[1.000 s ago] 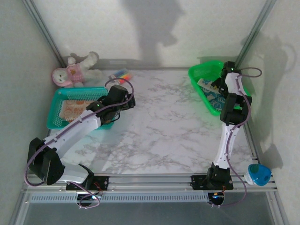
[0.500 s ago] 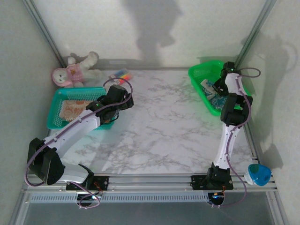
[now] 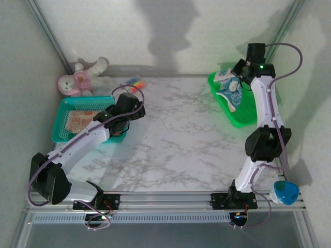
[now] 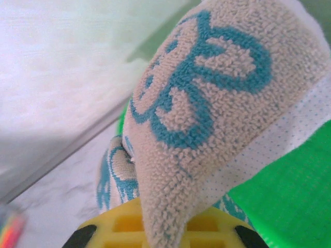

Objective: Fold and stack the towels

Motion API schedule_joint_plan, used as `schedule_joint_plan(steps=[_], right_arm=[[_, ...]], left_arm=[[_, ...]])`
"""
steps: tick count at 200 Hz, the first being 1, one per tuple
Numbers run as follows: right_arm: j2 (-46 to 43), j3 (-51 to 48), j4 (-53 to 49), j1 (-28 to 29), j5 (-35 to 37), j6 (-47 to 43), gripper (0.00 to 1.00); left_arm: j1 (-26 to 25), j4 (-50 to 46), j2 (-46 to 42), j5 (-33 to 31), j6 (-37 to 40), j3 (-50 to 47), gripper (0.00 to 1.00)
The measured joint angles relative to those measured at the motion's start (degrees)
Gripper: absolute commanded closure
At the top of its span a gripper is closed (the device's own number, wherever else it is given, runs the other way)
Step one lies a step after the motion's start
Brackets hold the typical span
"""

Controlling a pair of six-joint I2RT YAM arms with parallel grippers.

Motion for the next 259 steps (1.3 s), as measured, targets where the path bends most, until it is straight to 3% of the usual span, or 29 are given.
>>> schedule_joint_plan(steps=[51, 97, 133, 146, 164, 173, 208, 259], right_arm=[[-8.13, -3.89, -1.38, 13.75, -2.78, 0.35, 1.00], [-16.33, -21.70, 3.34, 28.48, -7.58, 7.39, 0.98], [-15.19, -33.14, 8.61, 36.81, -8.00, 12.13, 0.96], [-12.85, -34.34, 9.64, 39.08, -7.19, 12.48, 0.83], [-9.09, -34.36, 11.21, 41.11, -6.58, 12.35, 0.38], [-6.99, -34.16, 11.91, 41.68, -6.60, 12.22, 0.30], [-1.68, -33.59, 11.93, 41.97, -5.46, 11.96, 0.28], [-6.56, -37.62, 11.28, 41.83, -1.22, 10.47, 0.26]], left_arm=[[1.86, 0.74, -3.39, -0.22, 0.02, -0.96, 0.01], [3.96, 1.07, -7.23, -0.15, 0.46, -2.36, 0.00], [4.04, 1.16, -8.63, 2.01, 0.63, -4.44, 0.01], [4.04, 1.14, -8.70, 3.56, 0.66, -5.62, 0.01], [3.87, 1.44, -8.70, 5.97, 0.63, -7.26, 0.02], [3.69, 1.77, -8.72, 7.21, 0.68, -8.00, 0.04], [1.73, 3.56, -8.70, 11.47, 1.86, -10.86, 0.13], [-3.28, 6.19, -7.02, 15.93, 5.64, -15.67, 0.36]])
